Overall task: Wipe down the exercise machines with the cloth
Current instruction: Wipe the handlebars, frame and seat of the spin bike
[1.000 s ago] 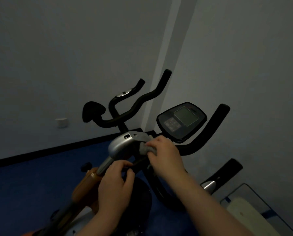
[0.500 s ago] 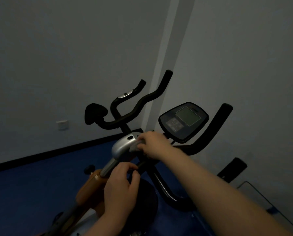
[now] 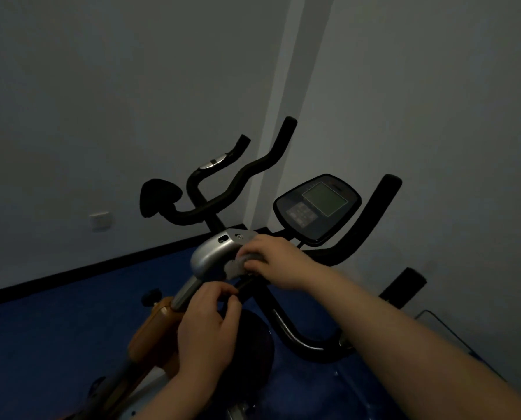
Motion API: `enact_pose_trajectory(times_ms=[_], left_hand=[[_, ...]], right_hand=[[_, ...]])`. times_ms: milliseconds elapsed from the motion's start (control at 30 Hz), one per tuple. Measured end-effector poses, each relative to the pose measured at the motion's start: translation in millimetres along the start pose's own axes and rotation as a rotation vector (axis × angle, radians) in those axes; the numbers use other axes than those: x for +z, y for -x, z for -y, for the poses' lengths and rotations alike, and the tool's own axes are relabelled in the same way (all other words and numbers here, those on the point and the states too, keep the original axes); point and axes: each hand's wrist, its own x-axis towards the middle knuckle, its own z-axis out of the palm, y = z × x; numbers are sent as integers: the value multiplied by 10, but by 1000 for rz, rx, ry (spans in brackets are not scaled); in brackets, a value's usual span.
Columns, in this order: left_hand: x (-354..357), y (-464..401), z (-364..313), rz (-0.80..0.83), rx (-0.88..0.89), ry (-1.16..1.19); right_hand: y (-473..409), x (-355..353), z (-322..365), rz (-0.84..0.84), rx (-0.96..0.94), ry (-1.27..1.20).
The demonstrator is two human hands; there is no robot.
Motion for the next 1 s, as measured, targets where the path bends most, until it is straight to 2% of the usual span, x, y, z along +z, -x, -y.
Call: enact_pose_trajectory(times_ms=[33, 133, 200, 300, 467, 633, 767, 833, 900, 1000], left_hand=[[0, 4, -1, -1, -11, 4], [6, 0, -2, -9, -14, -4], [6, -5, -3, -10, -1, -3], [6, -1, -8, -5, 16, -9], [4, 9, -8, -23, 15, 3], [13, 24, -4, -26, -3, 15], [10, 19, -19, -22, 9, 15], [9, 25, -24, -24, 20, 25], [13, 21, -24, -28, 15, 31], [15, 20, -21, -37, 21, 29]], right_hand=[[86, -12, -20, -70, -6, -75], [435, 89, 4, -445, 25, -293], [690, 290, 21, -540, 51, -281], [898, 609, 29, -515, 143, -201], [700, 508, 38, -485, 333, -424], [928, 401, -21, -374, 342, -337], [801, 460, 28, -465, 371, -340], [764, 520, 87, -472, 323, -318], [890, 444, 33, -366, 264, -259], [1117, 192, -82, -90, 255, -180]])
